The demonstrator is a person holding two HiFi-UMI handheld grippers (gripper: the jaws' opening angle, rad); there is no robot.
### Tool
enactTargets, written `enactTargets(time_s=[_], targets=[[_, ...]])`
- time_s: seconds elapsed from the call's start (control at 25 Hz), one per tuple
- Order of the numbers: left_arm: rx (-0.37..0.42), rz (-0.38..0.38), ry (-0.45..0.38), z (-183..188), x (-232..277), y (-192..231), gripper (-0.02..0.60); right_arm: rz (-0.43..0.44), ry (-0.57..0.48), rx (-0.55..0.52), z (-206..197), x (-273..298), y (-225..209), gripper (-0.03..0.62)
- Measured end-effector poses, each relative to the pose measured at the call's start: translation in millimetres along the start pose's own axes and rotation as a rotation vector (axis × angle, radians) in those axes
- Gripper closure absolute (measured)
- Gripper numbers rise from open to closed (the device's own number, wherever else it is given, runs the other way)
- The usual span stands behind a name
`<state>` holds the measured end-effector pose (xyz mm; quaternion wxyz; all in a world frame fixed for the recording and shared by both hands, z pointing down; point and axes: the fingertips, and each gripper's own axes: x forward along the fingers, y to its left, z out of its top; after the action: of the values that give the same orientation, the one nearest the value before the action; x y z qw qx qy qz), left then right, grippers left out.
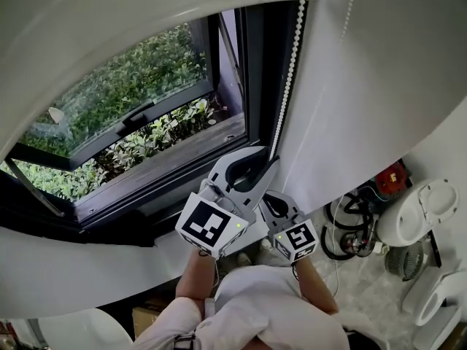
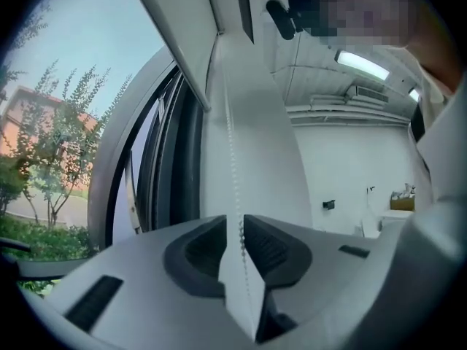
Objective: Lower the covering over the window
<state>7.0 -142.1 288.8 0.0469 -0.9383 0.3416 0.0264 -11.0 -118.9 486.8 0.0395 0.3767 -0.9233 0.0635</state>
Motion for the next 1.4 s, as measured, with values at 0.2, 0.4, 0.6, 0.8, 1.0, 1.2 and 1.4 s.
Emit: enactTargets(time_s=[0.2,0.4,0.6,0.8,1.0,1.2,1.4], targets=[[0.038,0.009,-0.028,2.6,5.0,-2.1,0.566,0.004,0.008,-0.003,-1.5,3.8,0.4,0.597],[0.025,0.022,0.000,-19.1,0.1,-4.5,0.568,0.005,0.066,0.007,-22.7,7.5,-0.1,0.597],[-0.007,0.033,0.048,-46.8,-3.5,-5.4,0.568,0.006,0.121,0.033,-48.0,11.2,-2.1,0.597],[-0.031,0.041,0.085,-73.1,-5.2,-6.7,0.568,0.004,0.175,0.061,-73.7,13.2,-4.0,0.597],[-0.047,0.048,0.111,-94.9,-7.3,-10.7,0.568,-0.002,0.213,0.077,-96.4,13.9,-7.5,0.597],[-0.052,0.058,0.127,-111.9,-9.9,-12.1,0.568,-0.008,0.241,0.081,-112.8,15.6,-10.8,0.595],[-0.065,0.066,0.155,-130.1,-12.0,-14.8,0.568,-0.019,0.284,0.063,-130.8,17.0,-12.1,0.592]])
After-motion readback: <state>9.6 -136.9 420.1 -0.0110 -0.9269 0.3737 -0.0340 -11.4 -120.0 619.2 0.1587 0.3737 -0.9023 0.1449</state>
